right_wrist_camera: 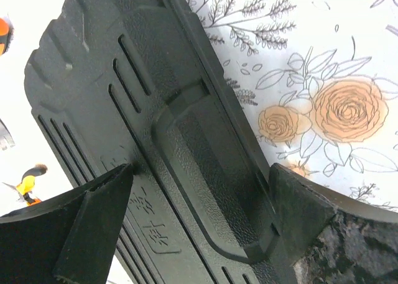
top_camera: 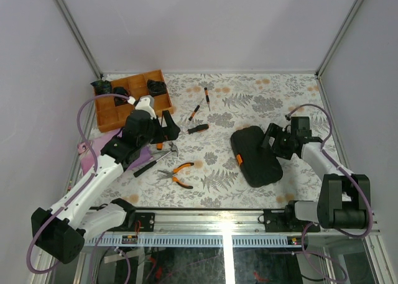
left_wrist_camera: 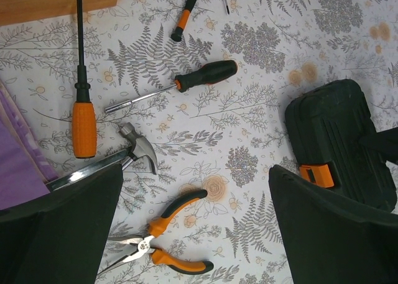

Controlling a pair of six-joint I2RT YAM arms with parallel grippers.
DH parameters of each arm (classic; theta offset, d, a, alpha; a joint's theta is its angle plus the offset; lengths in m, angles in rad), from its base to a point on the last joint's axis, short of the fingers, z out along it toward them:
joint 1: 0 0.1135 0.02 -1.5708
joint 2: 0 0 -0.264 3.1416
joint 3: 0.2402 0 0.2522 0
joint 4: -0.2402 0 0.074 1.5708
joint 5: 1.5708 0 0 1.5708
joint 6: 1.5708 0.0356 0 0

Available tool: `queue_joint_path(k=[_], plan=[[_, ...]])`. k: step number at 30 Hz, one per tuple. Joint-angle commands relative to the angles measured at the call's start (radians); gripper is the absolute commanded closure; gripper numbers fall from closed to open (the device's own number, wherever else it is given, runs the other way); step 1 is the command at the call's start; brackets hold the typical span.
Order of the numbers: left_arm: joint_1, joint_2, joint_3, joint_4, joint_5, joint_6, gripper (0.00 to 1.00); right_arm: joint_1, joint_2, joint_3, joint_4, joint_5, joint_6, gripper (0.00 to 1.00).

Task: Sort the tools into containers
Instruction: Move the storage box to the center of the board.

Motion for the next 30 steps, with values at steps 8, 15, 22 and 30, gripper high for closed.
queue_joint_path(k=[8, 15, 22, 30], plan=[[0.033, -0.03, -0.076, 0.035, 0.105, -0.094, 0.0, 0.044, -0.22, -0.16, 0.066, 0.0, 0.225, 0.09], [0.037, -0.022, -0.069, 0.008, 0.097, -0.101, 0.0, 0.202, -0.278, -0.211, 0.159, 0.116, 0.393, 0.1], [0.039, -0.033, -0.073, 0.003, 0.078, -0.107, 0.0, 0.306, -0.22, -0.148, 0.176, 0.205, 0.393, 0.1], [0.049, -0.032, -0.037, -0.009, 0.063, -0.087, 0.0, 0.307, -0.313, -0.089, -0.053, 0.339, 0.225, 0.06]])
